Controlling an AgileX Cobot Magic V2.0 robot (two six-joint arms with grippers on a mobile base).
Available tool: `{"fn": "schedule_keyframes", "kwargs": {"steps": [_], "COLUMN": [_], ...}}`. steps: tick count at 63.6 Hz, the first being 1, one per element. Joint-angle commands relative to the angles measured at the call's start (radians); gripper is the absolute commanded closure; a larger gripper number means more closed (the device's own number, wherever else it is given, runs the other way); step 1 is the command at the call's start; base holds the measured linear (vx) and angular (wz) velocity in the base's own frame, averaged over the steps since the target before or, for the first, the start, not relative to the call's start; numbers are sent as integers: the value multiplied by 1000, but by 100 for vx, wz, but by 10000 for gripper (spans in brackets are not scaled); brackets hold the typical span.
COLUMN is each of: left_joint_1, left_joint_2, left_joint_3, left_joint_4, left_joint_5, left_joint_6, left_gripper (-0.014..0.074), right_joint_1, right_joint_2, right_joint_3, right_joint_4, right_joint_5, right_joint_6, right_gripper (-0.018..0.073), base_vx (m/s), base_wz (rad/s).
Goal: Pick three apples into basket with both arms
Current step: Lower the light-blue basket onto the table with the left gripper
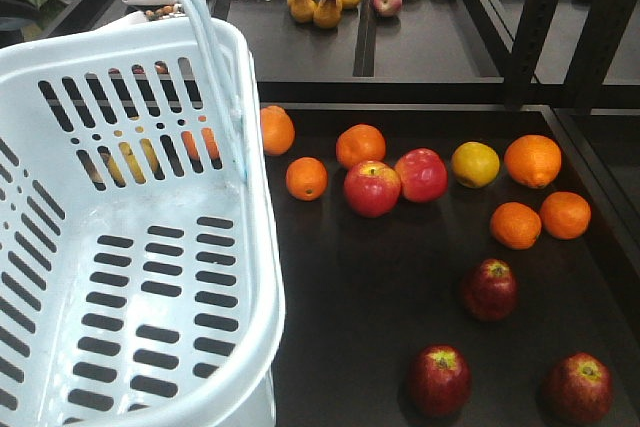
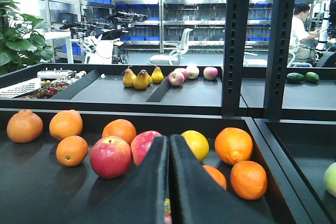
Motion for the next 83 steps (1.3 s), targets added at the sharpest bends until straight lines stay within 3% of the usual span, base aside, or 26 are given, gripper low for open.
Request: {"fn": "schedule_keyframes", "kwargs": {"steps": [1,52,61,69,83], "left_joint_1": [-2,-2,-2,-2,3], "left_joint_2": [-15,-12,-12,-12,-12], "left_joint_3": [-29,-25,39,167,428], "left_joint_4": [16,16,76,165,177], "left_joint_5": [-54,-61,-79,-173,-509], "left_joint_6": [-13,-13,-13,-34,-72], "left_gripper": [603,603,603,603,603], "right_joint_1": [-9,-9,-9,-9,-9], "right_joint_2": [-13,-13,-13,-13,-13], "right_joint_3": [12,12,12,12,12], "right_joint_4": [-11,-11,-11,-11,-11], "right_joint_5": [-76,-76,-76,-76,-76], "right_joint_6": [-7,-7,-7,-7,-7], "right_gripper": [568,568,568,568,568], "base_vx": [0,0,0,0,0], "base_wz": [0,0,0,0,0]}}
